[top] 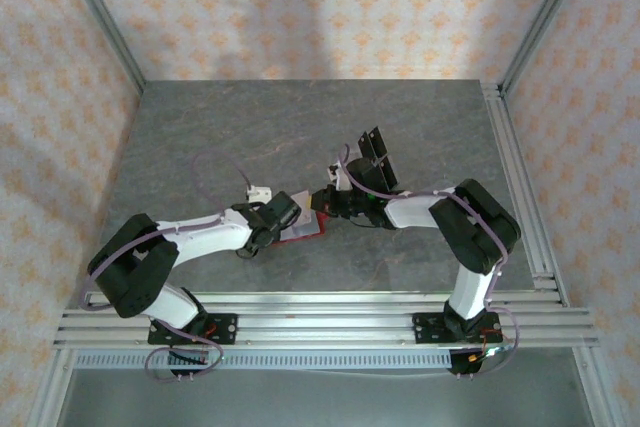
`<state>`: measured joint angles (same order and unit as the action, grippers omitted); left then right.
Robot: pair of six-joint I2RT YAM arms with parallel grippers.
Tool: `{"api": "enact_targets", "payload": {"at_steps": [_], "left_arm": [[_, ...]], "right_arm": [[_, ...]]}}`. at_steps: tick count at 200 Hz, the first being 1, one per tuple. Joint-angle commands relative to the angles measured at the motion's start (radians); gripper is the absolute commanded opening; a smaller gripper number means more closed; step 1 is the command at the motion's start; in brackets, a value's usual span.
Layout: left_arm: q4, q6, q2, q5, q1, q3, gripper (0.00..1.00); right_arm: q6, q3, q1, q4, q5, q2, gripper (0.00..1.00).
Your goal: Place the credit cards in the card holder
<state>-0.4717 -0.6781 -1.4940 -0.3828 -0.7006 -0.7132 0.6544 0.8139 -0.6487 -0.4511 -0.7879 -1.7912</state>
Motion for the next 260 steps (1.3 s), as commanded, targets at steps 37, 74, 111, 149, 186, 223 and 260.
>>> {"api": "enact_targets", "payload": {"at_steps": [37, 74, 111, 149, 186, 223, 260], "left_arm": [[-0.021, -0.051, 0.003, -0.037, -0.006, 0.026, 0.72], [-0.022, -0.05, -0.003, -0.039, -0.006, 0.023, 0.72], [-0.023, -0.053, -0.006, -0.038, -0.007, 0.025, 0.72], [-0.022, -0.05, -0.009, -0.038, -0.007, 0.022, 0.72], [-0.023, -0.051, -0.009, -0.039, -0.008, 0.026, 0.72], [-0.022, -0.049, -0.008, -0.039, -0.009, 0.029, 0.72], [-0.018, -0.048, -0.009, -0.036, -0.009, 0.031, 0.72]], "right_arm": [[-0.067, -0.02, 0.018, -0.055, -0.053, -0.046, 0.0], [-0.054, -0.022, 0.02, -0.116, -0.101, -0.075, 0.0], [-0.02, -0.035, 0.019, -0.193, -0.129, -0.091, 0.0], [0.0, -0.039, 0.02, -0.222, -0.14, -0.111, 0.0], [0.021, -0.036, 0.02, -0.246, -0.152, -0.135, 0.0], [0.034, -0.032, 0.02, -0.257, -0.164, -0.15, 0.0], [0.045, -0.046, 0.018, -0.267, -0.172, -0.156, 0.0]]}}
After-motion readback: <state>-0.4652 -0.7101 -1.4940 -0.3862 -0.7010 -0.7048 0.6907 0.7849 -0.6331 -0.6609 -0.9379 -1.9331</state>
